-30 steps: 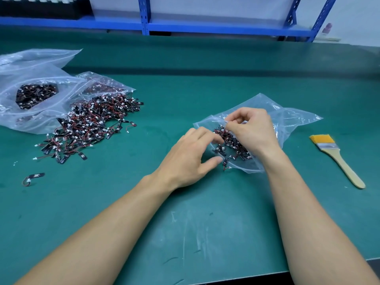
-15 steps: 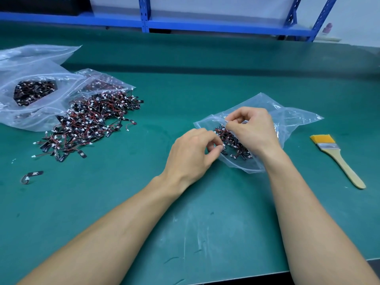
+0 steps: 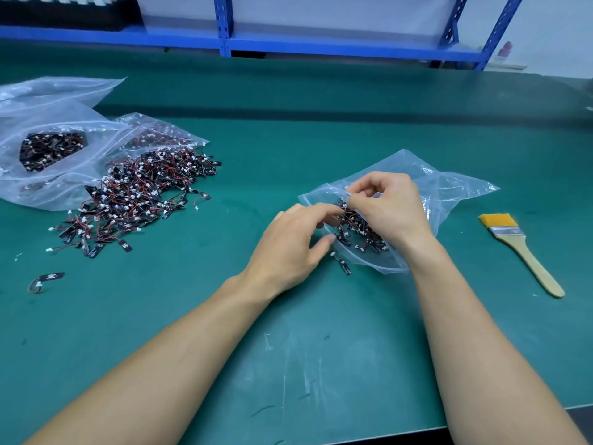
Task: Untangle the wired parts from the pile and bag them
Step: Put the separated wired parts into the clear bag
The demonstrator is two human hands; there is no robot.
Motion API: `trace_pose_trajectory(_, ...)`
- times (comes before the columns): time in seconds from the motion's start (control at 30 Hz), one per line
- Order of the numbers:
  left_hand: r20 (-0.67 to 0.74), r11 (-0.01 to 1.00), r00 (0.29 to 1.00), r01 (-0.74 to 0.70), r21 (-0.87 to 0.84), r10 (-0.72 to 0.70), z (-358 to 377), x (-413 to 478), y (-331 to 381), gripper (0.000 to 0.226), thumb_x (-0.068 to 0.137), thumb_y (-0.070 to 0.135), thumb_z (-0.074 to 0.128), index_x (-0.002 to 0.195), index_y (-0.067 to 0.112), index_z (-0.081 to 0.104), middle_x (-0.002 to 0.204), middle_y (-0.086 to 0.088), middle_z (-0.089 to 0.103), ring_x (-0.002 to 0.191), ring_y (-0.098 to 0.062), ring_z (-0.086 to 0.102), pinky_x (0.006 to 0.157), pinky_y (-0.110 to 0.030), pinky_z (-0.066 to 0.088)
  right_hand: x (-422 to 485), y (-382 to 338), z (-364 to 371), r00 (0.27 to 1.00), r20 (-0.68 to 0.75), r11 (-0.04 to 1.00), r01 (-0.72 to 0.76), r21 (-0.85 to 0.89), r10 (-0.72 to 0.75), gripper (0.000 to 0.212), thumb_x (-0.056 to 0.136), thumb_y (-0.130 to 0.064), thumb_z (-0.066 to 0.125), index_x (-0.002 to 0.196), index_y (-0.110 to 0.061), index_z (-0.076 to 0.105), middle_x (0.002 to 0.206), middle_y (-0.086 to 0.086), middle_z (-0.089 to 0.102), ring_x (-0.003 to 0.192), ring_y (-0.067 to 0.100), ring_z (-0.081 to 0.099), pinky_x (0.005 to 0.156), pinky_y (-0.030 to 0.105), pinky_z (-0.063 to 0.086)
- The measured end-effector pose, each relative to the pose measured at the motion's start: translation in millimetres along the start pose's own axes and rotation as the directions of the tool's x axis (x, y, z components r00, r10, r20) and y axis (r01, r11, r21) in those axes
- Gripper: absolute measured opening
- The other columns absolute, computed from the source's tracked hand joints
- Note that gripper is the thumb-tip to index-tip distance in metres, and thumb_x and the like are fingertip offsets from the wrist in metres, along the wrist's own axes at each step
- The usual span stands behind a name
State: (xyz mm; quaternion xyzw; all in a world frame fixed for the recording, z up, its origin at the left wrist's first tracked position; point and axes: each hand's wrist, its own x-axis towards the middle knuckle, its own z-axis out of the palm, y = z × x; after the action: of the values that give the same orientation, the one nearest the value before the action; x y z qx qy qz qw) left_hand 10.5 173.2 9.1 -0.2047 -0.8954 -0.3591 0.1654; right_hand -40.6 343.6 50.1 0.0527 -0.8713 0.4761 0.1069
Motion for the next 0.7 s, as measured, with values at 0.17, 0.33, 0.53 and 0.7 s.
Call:
trace_pose_trajectory(0.17, 0.027, 0.988, 0.997, -0.075, 0.138, 0.072, -6, 0, 2, 0.014, 0.084, 0.029, 0.068, 0.096, 0.027, 0.062, 0.089, 0.015, 0.059, 0.090, -0.012, 0.047, 0.085, -0.037, 0.043, 1, 1, 0, 1.000, 0.005, 1.000, -0.001, -0.014, 0.001, 0.010, 0.074, -0.014, 0.070, 0.070, -0.023, 0.071, 0.054, -0.018, 0.059, 0.050, -0.002, 0.049, 0.050, 0.009, 0.039)
trace_pose_trajectory(0.33, 0.205, 0.961, 0.973, -0.156, 0.227, 0.110, -11, -2, 1, 0.013, 0.082, 0.036, 0.066, 0.093, 0.032, 0.062, 0.089, 0.015, 0.055, 0.087, -0.010, 0.041, 0.082, -0.031, 0.039, 1, 2, 0, 1.000, 0.002, 1.000, 0.007, -0.005, -0.007, 0.011, 0.074, -0.013, 0.069, 0.069, -0.023, 0.071, 0.053, -0.019, 0.058, 0.048, -0.002, 0.047, 0.049, 0.008, 0.037)
trace_pose_trajectory(0.53, 0.173, 0.974, 0.982, -0.114, 0.195, 0.081, -8, -2, -3, 0.023, 0.084, 0.048, 0.069, 0.100, 0.031, 0.061, 0.085, 0.016, 0.055, 0.082, -0.009, 0.039, 0.082, -0.033, 0.042, 1, 2, 1, 1.000, 0.003, 1.000, 0.010, -0.011, -0.010, 0.011, 0.074, -0.014, 0.069, 0.069, -0.023, 0.071, 0.053, -0.019, 0.058, 0.048, -0.003, 0.048, 0.048, 0.008, 0.037)
trace_pose_trajectory(0.7, 0.165, 0.974, 0.978, -0.152, 0.168, 0.124, 0, 0, 3, 0.016, 0.089, 0.042, 0.068, 0.095, 0.028, 0.064, 0.080, 0.017, 0.055, 0.079, -0.008, 0.034, 0.079, -0.035, 0.044, 1, 3, 1, 1.000, -0.001, 1.000, 0.009, -0.010, -0.009, 0.011, 0.074, -0.014, 0.069, 0.068, -0.024, 0.070, 0.054, -0.017, 0.059, 0.047, -0.001, 0.047, 0.048, 0.011, 0.039)
